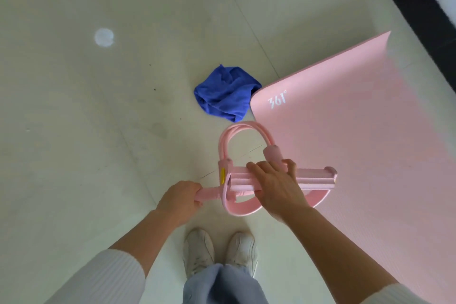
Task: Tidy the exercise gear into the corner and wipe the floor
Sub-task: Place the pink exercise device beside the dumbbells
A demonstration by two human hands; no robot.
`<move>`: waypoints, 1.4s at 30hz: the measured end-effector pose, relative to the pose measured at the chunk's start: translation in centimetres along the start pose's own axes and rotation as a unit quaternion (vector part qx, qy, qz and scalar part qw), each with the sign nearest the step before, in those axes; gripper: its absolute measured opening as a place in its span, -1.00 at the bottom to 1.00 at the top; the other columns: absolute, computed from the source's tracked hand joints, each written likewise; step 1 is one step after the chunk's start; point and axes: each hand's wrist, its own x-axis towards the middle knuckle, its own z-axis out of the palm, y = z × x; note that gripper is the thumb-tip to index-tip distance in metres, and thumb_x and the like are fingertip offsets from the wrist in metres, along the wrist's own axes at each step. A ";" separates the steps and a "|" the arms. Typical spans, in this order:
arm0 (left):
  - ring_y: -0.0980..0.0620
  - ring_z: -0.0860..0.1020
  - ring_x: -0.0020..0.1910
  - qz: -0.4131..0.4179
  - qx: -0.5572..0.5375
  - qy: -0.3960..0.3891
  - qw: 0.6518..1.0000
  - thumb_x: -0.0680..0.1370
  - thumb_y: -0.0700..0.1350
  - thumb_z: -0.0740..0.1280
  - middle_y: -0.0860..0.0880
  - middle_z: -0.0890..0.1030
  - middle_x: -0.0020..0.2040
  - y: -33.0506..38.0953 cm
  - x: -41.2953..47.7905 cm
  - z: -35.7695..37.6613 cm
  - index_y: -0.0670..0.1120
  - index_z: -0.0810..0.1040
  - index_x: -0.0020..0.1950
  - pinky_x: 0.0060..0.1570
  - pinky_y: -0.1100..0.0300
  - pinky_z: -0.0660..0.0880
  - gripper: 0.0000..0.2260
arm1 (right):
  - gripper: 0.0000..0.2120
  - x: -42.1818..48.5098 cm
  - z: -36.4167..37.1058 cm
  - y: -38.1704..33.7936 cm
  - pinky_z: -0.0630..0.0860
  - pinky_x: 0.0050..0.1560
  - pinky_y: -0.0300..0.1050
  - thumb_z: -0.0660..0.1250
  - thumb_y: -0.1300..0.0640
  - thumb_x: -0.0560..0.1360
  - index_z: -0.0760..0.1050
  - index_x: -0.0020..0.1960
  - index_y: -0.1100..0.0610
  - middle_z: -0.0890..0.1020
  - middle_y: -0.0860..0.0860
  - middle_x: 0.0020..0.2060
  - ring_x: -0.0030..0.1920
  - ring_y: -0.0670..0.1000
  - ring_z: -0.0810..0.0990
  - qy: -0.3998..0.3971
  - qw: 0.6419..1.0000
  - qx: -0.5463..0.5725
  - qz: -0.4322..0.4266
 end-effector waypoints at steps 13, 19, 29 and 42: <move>-0.10 0.54 0.01 0.119 0.101 0.057 0.986 0.50 -0.10 0.33 -0.07 0.58 -0.02 18.0 -24.7 -23.4 -0.10 0.54 0.02 -0.05 0.10 0.40 -0.86 | -0.52 -23.4 -32.1 -6.6 0.01 0.37 0.07 0.22 0.07 0.55 0.22 0.44 -0.08 0.45 -0.13 0.30 0.33 0.01 0.38 0.115 0.979 0.062 0.154; -0.16 0.56 0.01 0.252 0.128 0.077 0.956 0.50 -0.15 0.35 -0.14 0.61 -0.03 28.5 -31.4 -29.3 -0.15 0.56 0.02 -0.08 0.07 0.42 -0.86 | -0.56 -34.5 -40.5 -7.7 0.11 0.29 0.08 0.27 0.05 0.54 0.30 0.40 -0.06 0.51 -0.07 0.23 0.26 0.06 0.43 0.223 0.936 0.071 0.262; -0.05 0.54 -0.14 0.490 0.227 0.042 0.841 0.51 -0.06 0.35 0.04 0.57 -0.19 48.2 -41.5 -25.2 0.01 0.55 -0.02 -0.11 0.09 0.48 -0.93 | -0.55 -57.1 -40.1 -4.8 0.09 0.31 0.03 0.31 0.09 0.53 0.30 0.39 -0.02 0.50 -0.06 0.22 0.25 0.04 0.42 0.340 0.827 0.085 0.439; 0.01 0.51 -0.19 0.617 0.314 -0.059 0.719 0.56 0.05 0.05 0.08 0.53 -0.26 71.3 -66.1 8.8 0.05 0.39 -0.25 -0.15 0.11 0.32 -0.76 | -0.60 -97.8 -23.9 -2.7 0.14 0.21 -0.01 0.33 0.09 0.52 0.33 0.32 -0.04 0.52 -0.09 0.13 0.17 0.04 0.44 0.391 0.677 0.049 0.622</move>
